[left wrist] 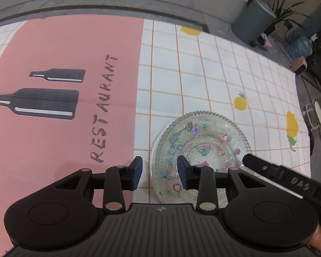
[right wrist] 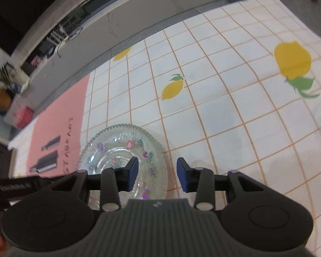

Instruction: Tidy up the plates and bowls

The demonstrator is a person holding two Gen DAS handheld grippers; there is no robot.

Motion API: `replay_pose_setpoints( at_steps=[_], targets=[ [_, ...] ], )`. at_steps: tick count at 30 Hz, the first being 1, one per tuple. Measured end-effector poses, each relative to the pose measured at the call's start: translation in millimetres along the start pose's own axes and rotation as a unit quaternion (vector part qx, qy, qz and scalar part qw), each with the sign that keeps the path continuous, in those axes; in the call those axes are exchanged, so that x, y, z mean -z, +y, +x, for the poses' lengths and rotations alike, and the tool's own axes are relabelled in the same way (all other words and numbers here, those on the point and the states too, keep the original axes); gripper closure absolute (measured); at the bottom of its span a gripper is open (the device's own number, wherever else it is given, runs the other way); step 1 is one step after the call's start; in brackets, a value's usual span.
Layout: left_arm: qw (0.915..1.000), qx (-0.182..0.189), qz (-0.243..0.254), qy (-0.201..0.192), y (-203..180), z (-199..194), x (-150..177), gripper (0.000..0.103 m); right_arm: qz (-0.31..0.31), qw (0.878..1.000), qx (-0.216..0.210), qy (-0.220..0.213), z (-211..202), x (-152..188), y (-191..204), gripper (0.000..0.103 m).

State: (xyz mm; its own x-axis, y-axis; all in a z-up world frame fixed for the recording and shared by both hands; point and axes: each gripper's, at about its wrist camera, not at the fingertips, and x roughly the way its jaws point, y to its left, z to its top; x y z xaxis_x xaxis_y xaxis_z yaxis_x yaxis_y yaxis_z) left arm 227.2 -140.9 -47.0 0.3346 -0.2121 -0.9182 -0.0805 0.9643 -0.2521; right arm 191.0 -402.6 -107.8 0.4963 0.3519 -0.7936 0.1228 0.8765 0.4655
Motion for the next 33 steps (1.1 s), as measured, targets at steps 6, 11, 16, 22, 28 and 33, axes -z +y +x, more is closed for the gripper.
replay_pose_setpoints(
  at_steps=[6,11,16,22,28,33],
  targets=[
    [0.9996,0.025,-0.005,0.009,1.3,11.9,-0.6,0.058,0.048,0.998,-0.037,0.019,15.1,2.8,-12.0,0.063],
    [0.9995,0.026,-0.002,0.016,0.0,18.1,0.0,0.057,0.048,0.997,-0.045,0.026,19.6,3.9,-9.9,0.065],
    [0.9998,0.013,0.005,0.016,4.4,14.9,1.5,0.059,0.045,0.996,-0.049,0.052,22.2,4.8,-5.8,0.069],
    [0.9993,-0.001,0.013,0.035,22.2,6.6,5.0,0.059,0.001,0.995,-0.054,0.084,28.7,14.7,16.5,0.07],
    [0.9989,-0.004,0.009,0.046,53.6,-5.0,8.7,0.059,-0.027,0.992,-0.058,0.106,37.8,28.7,45.4,0.07],
    [0.9989,-0.008,-0.016,0.044,86.4,-16.2,9.9,0.059,-0.042,0.99,-0.056,0.121,47.9,41.2,76.0,0.07]
  ],
)
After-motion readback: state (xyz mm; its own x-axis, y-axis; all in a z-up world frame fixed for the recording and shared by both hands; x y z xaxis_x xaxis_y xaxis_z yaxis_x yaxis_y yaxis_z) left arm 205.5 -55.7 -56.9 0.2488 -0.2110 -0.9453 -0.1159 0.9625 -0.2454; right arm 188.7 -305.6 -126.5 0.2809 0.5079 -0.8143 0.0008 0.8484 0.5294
